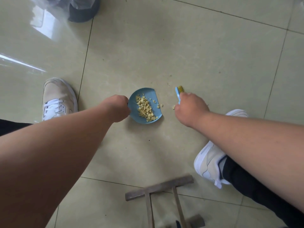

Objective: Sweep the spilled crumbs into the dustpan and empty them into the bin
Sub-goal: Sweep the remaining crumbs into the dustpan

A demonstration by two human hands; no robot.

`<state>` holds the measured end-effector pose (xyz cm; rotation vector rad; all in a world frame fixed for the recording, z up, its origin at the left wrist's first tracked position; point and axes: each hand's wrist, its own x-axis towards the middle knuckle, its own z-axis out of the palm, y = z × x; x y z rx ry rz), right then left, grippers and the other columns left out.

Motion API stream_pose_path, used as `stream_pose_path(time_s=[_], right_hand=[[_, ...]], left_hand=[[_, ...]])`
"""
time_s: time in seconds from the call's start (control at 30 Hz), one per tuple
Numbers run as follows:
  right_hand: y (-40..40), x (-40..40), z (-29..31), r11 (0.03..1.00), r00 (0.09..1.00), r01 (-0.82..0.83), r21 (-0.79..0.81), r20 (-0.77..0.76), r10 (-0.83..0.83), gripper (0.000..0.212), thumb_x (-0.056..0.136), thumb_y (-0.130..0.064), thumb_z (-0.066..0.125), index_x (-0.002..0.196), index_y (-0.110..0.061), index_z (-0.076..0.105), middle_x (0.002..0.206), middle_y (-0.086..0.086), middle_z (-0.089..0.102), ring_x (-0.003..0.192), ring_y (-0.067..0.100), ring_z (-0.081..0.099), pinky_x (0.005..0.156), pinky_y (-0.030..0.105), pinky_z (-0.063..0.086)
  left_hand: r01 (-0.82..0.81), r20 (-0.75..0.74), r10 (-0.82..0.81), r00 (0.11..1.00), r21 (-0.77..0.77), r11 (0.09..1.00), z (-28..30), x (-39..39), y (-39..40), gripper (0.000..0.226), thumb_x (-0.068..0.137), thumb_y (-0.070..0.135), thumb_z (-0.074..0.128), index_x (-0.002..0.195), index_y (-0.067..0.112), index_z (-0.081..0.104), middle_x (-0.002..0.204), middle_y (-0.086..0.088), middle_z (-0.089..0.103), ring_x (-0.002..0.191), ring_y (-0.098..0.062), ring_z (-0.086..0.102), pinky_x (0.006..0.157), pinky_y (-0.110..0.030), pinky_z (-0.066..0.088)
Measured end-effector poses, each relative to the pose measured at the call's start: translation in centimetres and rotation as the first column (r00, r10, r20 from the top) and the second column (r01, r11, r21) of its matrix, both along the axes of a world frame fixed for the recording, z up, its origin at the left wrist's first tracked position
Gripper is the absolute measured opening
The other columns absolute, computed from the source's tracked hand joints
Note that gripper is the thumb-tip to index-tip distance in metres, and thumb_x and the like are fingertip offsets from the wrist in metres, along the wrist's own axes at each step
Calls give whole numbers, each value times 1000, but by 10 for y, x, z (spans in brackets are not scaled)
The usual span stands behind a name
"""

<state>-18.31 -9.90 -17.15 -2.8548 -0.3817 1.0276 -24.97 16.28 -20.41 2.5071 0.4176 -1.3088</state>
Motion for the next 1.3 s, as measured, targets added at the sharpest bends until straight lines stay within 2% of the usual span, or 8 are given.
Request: stream_pose_path(time_s=[0.13,0.37,0.5,0.63,0.77,0.87,1.07,1.3], right_hand=[[18,-20,2,993,998,-30,112,-44,35,29,98,-22,48,120,-5,58,116,18,63,103,39,63,79,36,46],[35,-14,11,928,986,-10,374,-153,72,28,100,-30,49,79,-11,53,74,3,56,74,29,53,63,36,37],[33,28,18,878,971,221,424,-176,-159,25,95,-34,55,79,-18,67,75,1,67,79,25,64,75,34,52],[21,72,21,814,911,396,425,-72,-406,37,85,-39,53,89,-5,68,81,17,69,84,37,68,77,47,60],[-2,83,24,949,958,228,219,123,-259,36,93,-31,48,78,2,54,62,9,50,64,31,49,59,38,35],[-13,64,14,989,987,113,96,105,-123,28,95,-29,45,84,-6,56,76,14,61,76,36,59,62,34,36],[2,-8,-5,992,1000,-10,129,24,7,30,100,-25,49,118,-1,51,117,26,61,106,42,61,83,40,44],[36,-35,-1,943,990,-23,333,-120,67,21,100,-26,47,106,-8,54,100,12,63,94,37,59,75,38,45]], left_hand=[[-29,-39,27,999,-41,999,0,0,-14,17,91,12,54,91,6,70,77,-13,76,73,-33,77,69,-39,65],[-43,46,47,998,-68,997,-7,-8,-14,12,99,22,56,92,13,59,80,-5,58,82,-32,60,64,-31,41],[-204,45,212,976,-137,969,-8,-12,-1,14,96,19,54,83,16,59,81,-8,65,73,-31,62,59,-38,52],[-310,35,321,946,-183,933,-11,-14,12,13,95,18,56,85,14,63,89,-18,71,74,-34,63,78,-53,63],[-275,45,286,957,-157,948,-8,-14,26,14,97,21,61,85,15,63,90,-17,71,83,-40,70,80,-53,63],[-175,41,181,983,-124,977,-1,-15,30,16,98,23,60,85,15,63,91,-15,72,85,-38,74,80,-51,66],[-144,-66,137,988,-102,984,4,-16,19,17,96,19,56,92,11,69,81,-14,80,69,-30,81,65,-39,67],[-82,-63,76,995,-89,993,4,-14,-13,20,90,10,52,92,6,72,75,-14,79,68,-30,80,69,-41,69]])
